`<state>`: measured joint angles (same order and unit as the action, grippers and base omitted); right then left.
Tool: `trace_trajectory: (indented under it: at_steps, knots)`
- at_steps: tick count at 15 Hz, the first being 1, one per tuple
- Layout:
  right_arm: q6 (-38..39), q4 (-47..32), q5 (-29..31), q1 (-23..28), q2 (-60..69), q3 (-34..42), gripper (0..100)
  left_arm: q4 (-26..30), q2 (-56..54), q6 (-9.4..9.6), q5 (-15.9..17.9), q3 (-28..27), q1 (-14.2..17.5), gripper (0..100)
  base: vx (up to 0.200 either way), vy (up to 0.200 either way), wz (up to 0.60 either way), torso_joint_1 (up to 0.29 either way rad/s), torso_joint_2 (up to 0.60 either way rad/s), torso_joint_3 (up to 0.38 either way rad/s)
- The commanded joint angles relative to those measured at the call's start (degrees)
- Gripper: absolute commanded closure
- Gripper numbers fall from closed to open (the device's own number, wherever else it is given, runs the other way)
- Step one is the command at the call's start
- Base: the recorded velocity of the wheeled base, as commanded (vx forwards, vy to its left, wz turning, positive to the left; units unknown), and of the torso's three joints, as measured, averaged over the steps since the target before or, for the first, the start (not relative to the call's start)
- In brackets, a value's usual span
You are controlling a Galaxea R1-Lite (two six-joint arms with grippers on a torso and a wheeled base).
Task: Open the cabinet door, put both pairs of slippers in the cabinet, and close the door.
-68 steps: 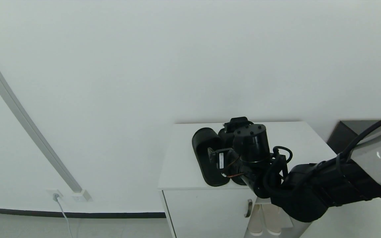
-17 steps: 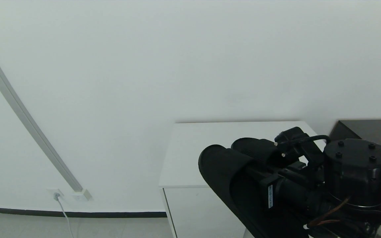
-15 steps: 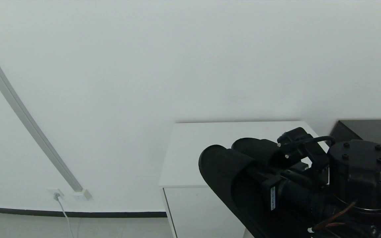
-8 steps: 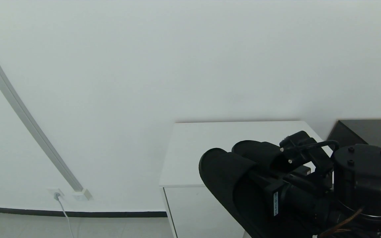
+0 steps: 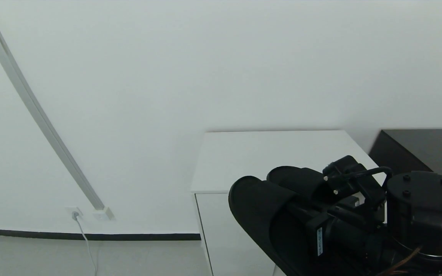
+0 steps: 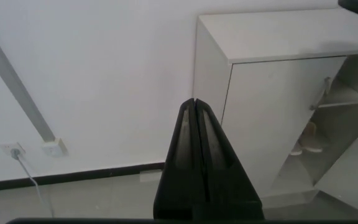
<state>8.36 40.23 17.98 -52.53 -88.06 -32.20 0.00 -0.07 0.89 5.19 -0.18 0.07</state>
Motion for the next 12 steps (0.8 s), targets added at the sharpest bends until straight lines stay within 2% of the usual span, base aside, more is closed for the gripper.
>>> trace_trajectory:
  at_steps: [1, 2, 12]
  knots:
    - [-0.1, 0.02, 0.04, -0.12, -0.27, 0.12, 100, 0.0, 0.07, -0.01, -0.01, 0.01, 0.01, 100, -0.2, 0.0, 0.0, -0.002, 0.0, -0.002]
    - [-0.1, 0.11, 0.04, -0.12, -0.27, 0.2, 100, 0.0, 0.07, -0.01, -0.01, 0.01, 0.01, 100, -0.2, 0.0, 0.0, -0.002, 0.0, 0.002]
    - [-0.36, 0.11, -0.05, -0.12, -0.27, 0.73, 100, 0.0, 0.07, -0.01, -0.01, 0.01, 0.01, 100, 0.0, 0.0, 0.0, 0.0, 0.0, 0.0]
